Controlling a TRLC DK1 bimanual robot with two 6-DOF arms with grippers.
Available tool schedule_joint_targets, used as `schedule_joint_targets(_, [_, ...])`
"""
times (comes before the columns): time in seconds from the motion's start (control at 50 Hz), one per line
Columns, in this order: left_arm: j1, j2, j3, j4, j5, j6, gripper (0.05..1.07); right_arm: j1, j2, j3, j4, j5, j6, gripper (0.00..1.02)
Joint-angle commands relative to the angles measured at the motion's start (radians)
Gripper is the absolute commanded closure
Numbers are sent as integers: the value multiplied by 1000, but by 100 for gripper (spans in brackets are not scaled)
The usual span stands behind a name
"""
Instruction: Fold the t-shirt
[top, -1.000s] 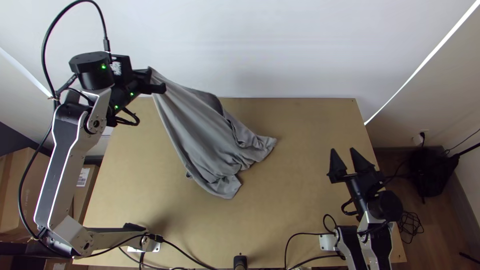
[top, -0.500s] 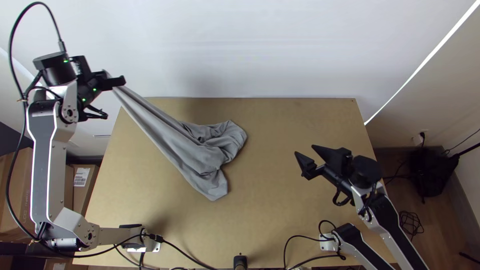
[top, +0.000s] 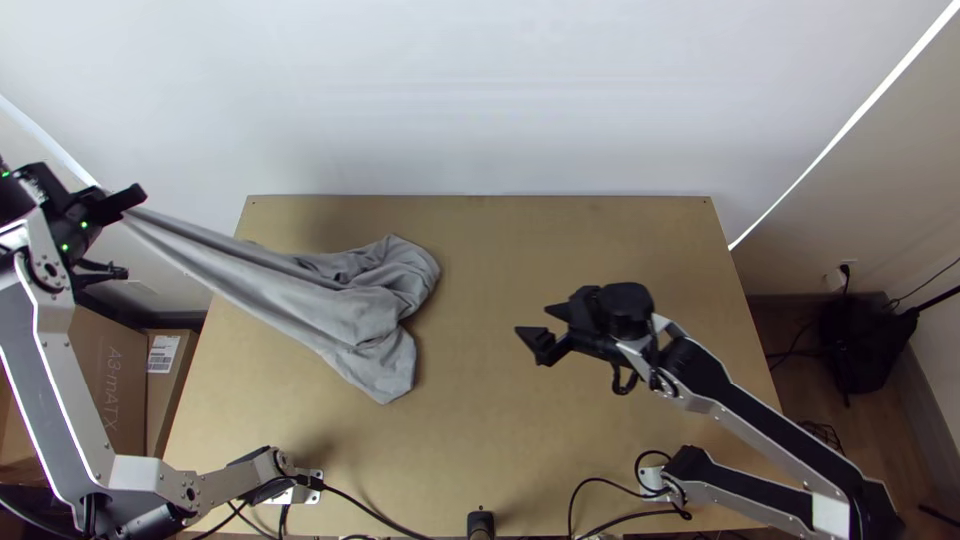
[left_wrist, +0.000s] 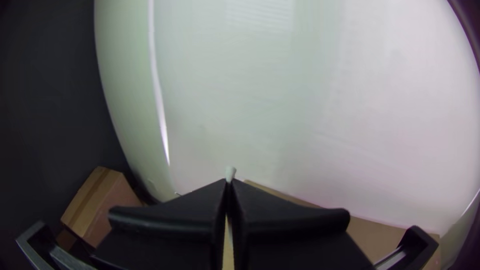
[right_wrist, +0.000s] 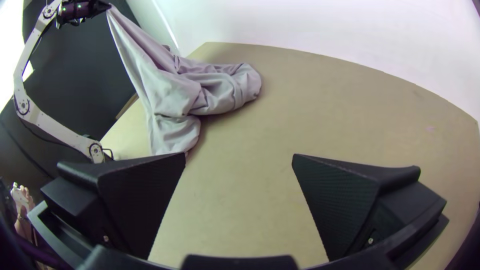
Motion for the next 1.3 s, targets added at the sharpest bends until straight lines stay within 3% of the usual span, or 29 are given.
schedule_joint_targets(0.0, [44,-70,-52,-2,14,29,105,61,109,81,29,2,81,4])
schedule_joint_targets(0.14, [71,-138,-118,-5,31,40,105,123,255,181,47,-3,155,4])
schedule_joint_targets(0.28, [68,-190,-178,-4,33,40,105,167,410,268,72,-50,290,4])
schedule_joint_targets(0.44, [48,-212,-201,-10,33,20,105,222,561,362,92,-61,374,4])
schedule_joint_targets(0.62, [39,-213,-199,-10,33,8,105,256,721,455,92,-118,448,4])
schedule_joint_targets(0.72, [35,-216,-199,-13,33,6,105,262,802,515,92,-135,475,4])
schedule_joint_targets(0.82, [30,-221,-207,-21,33,3,105,270,857,566,92,-153,483,11])
schedule_joint_targets(1.18, [8,-222,-217,-16,33,-6,105,275,1029,709,73,-176,483,12])
schedule_joint_targets(1.28, [8,-221,-214,-15,33,-6,105,275,1083,758,61,-179,506,21])
